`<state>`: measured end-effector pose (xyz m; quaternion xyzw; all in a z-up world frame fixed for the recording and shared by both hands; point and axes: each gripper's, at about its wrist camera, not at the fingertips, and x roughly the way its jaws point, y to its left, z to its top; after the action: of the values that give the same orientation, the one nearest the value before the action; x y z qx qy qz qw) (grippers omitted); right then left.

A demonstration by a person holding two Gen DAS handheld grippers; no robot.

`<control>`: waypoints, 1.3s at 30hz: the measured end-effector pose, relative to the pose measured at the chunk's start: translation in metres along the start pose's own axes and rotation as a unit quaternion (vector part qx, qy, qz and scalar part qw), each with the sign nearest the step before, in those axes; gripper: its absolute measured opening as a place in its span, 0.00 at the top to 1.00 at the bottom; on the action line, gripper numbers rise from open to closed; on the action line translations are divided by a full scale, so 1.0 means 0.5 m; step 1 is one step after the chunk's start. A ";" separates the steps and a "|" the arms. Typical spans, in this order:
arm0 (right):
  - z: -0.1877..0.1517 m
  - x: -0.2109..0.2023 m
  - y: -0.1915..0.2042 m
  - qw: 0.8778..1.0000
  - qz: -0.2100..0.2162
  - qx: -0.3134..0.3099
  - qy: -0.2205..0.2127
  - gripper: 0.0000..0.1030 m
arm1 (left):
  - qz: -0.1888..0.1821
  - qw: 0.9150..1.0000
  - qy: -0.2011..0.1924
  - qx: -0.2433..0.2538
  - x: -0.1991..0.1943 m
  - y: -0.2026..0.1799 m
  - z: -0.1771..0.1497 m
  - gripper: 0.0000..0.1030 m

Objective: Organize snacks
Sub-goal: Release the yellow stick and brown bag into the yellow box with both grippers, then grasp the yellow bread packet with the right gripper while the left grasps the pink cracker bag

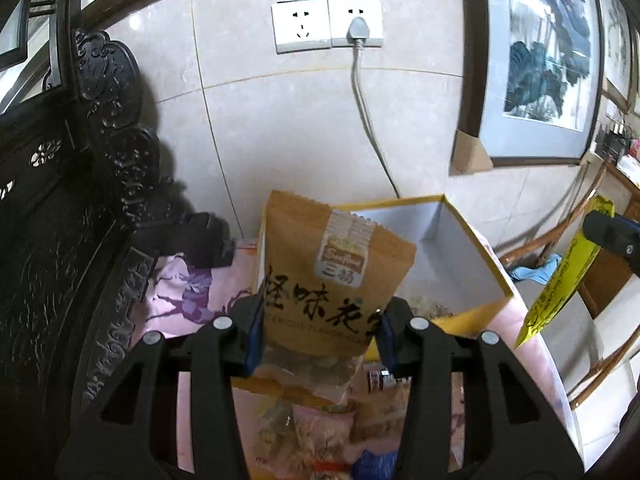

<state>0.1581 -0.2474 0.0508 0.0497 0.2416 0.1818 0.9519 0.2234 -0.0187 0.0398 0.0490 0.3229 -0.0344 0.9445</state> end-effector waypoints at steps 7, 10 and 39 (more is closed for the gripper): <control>0.072 0.046 -0.017 1.000 -0.004 -0.003 -0.024 0.79 | -0.001 1.000 -0.017 -0.007 0.047 0.004 0.067 0.57; 0.101 0.087 -0.034 1.000 -0.006 -0.002 -0.020 0.79 | 0.000 1.000 -0.019 -0.005 0.082 0.006 0.094 0.57; -0.410 0.134 -0.183 0.932 -0.163 0.164 0.280 0.01 | 0.098 0.976 0.197 -0.004 0.115 0.089 -0.311 0.02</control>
<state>0.1442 -0.3061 -0.1755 0.1120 0.5293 -0.0109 0.8409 0.1789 0.0415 -0.1146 0.0820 0.4965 0.0698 0.8613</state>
